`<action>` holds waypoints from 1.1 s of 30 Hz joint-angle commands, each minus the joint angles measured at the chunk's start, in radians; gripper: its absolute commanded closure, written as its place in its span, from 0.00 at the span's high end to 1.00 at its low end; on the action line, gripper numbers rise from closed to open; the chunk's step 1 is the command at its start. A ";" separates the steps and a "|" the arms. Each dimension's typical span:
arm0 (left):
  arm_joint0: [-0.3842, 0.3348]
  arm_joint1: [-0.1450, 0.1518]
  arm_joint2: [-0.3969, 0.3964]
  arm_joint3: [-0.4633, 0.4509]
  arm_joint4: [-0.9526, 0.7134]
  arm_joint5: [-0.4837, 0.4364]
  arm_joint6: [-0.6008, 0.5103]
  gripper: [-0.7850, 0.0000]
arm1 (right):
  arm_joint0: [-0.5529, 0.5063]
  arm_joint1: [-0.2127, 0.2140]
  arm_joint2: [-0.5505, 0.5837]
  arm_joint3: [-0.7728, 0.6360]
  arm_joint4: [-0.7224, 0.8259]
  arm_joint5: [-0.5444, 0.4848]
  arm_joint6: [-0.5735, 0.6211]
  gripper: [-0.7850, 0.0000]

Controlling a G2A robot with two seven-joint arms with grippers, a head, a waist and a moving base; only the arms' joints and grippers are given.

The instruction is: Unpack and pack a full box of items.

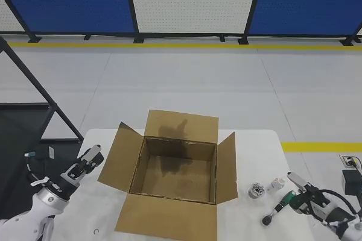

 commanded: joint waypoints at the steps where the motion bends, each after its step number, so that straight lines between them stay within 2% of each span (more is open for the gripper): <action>1: 0.000 0.000 0.000 0.000 0.000 0.000 0.000 1.00 | -0.002 0.000 -0.001 0.000 -0.007 0.001 -0.007 1.00; 4: 0.000 0.000 0.000 0.000 0.000 0.000 0.000 1.00 | -0.015 0.008 -0.073 -0.011 -0.153 0.094 -0.062 1.00; 10: 0.000 0.000 0.000 0.000 0.000 0.000 0.000 1.00 | 0.096 0.037 -0.250 0.099 -0.427 0.340 -0.018 1.00; 13: 0.000 0.000 0.000 0.000 0.000 0.000 0.000 1.00 | 0.163 0.051 -0.341 0.166 -0.516 0.399 0.045 1.00; 15: 0.000 0.000 0.000 0.000 0.000 0.000 0.000 1.00 | 0.199 0.059 -0.381 0.219 -0.567 0.400 0.069 1.00; 23: 0.000 0.000 0.000 0.000 0.000 0.000 0.000 1.00 | 0.289 0.097 -0.504 0.367 -0.573 0.399 0.071 1.00; 33: 0.000 0.000 0.000 0.000 0.000 0.000 0.000 1.00 | 0.337 0.178 -0.591 0.442 -0.542 0.402 0.068 1.00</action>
